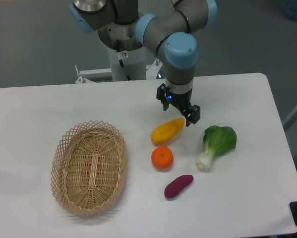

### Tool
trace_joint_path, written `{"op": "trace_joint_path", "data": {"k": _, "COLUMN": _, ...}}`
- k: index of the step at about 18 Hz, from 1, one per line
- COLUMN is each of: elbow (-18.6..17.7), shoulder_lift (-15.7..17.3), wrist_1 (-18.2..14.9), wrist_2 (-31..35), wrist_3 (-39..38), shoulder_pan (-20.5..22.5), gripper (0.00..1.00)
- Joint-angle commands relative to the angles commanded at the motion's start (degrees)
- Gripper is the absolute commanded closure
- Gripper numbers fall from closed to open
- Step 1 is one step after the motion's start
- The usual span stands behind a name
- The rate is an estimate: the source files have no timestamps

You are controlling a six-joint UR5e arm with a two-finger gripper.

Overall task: Pick up the mango from the table
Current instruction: 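Lower the gripper onto the mango and close the fingers around it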

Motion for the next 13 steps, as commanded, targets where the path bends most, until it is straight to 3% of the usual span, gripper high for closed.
{"op": "trace_joint_path", "data": {"k": 5, "elbow": -0.26, "shoulder_lift": -3.16, "wrist_1": 3.43, "wrist_2": 0.09, "wrist_3": -0.17, "shoulder_pan": -1.58, "gripper": 0.00}}
{"op": "trace_joint_path", "data": {"k": 13, "elbow": -2.01, "shoulder_lift": -4.31, "wrist_1": 4.13, "wrist_2": 1.23, "wrist_3": -0.08, "shoulder_pan": -2.29, "gripper": 0.00}}
